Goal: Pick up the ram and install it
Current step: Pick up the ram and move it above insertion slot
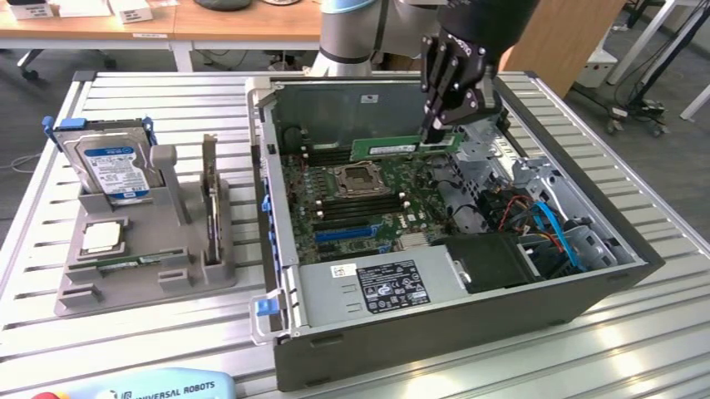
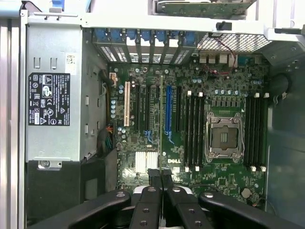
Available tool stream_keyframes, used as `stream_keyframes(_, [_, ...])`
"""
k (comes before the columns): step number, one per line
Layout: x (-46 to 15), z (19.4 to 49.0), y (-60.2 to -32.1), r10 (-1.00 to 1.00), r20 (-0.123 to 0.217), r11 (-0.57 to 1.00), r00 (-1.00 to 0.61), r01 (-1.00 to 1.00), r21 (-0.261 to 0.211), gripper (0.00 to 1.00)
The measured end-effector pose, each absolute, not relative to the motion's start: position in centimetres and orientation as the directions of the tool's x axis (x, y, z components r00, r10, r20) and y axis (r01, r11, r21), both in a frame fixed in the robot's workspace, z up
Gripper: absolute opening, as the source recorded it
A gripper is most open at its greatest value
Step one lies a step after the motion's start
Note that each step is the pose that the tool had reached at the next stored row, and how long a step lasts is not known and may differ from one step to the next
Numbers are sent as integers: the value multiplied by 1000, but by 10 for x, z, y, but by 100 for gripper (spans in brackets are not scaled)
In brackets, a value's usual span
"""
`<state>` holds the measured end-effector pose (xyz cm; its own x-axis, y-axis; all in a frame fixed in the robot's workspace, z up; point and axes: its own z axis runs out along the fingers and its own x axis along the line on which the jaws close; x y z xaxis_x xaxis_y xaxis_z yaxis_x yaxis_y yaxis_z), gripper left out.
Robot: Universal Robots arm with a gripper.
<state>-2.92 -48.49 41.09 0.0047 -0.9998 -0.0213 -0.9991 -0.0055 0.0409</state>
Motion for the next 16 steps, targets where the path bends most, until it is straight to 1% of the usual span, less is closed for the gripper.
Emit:
stream_keyframes(8, [-29,411,-474,-1000,-21,-6,5,-999,41,11])
stream_keyframes(16, [-29,410,-450,-1000,-21,-5,5,-999,41,11])
